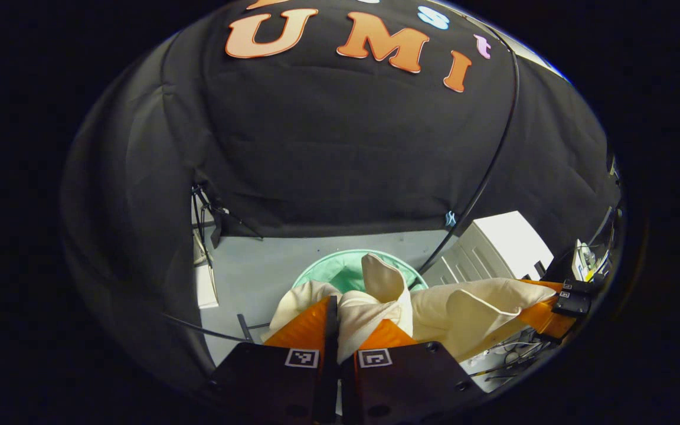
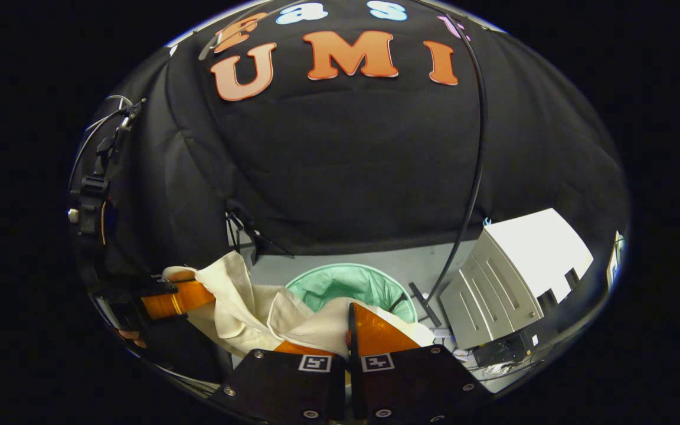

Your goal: Grasp the clothes on the hanger with both hands and then place them into the laundry hamper below.

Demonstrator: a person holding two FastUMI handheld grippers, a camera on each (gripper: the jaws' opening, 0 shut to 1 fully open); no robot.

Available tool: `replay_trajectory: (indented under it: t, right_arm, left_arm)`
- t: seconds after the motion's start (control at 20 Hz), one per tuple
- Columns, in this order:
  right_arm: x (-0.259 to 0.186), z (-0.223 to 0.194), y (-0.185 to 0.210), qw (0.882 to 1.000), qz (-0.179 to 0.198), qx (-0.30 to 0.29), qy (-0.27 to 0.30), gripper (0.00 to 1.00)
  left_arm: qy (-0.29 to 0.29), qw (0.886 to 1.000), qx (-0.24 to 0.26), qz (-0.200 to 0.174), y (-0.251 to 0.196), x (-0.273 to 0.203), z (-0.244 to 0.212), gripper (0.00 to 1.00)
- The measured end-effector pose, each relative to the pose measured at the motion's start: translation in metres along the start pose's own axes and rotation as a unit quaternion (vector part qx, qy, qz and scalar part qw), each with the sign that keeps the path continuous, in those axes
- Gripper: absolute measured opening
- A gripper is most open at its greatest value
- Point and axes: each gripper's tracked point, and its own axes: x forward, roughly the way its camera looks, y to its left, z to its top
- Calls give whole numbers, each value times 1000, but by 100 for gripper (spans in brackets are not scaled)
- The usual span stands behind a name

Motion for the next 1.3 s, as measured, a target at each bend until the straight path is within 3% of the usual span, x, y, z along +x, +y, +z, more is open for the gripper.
replay_trajectory:
  t: [0.35, 0.45, 0.5, 0.65, 0.75, 0.8, 0.9, 0.95, 1.3]
  right_arm:
    - [27, -52, -17, 997, -10, 16, 78, 7]
    - [29, -65, -14, 995, -7, 21, 96, 10]
    - [35, -70, -14, 995, -5, 20, 101, 11]
    - [35, -89, -11, 992, 3, 19, 126, 29]
    - [36, -94, -7, 991, 8, 18, 130, 54]
    - [36, -98, -5, 991, 11, 18, 134, 62]
    - [33, -102, -3, 990, 13, 22, 137, 86]
    - [32, -103, -2, 990, 13, 24, 139, 90]
    - [24, -103, -4, 991, 9, 30, 132, 93]
  left_arm:
    - [58, 998, 8, 9, 6, 27, -34, 9]
    - [76, 997, 2, 14, 11, 29, -45, 27]
    - [84, 996, -3, 14, 13, 31, -51, 21]
    - [105, 994, -14, 14, 16, 28, -62, 60]
    - [118, 993, -11, 25, 22, 24, -71, 87]
    - [122, 992, -12, 31, 28, 25, -73, 100]
    - [127, 991, -18, 29, 28, 24, -78, 98]
    - [127, 991, -19, 28, 27, 23, -78, 98]
    - [84, 996, -4, 10, 17, 8, -66, 98]
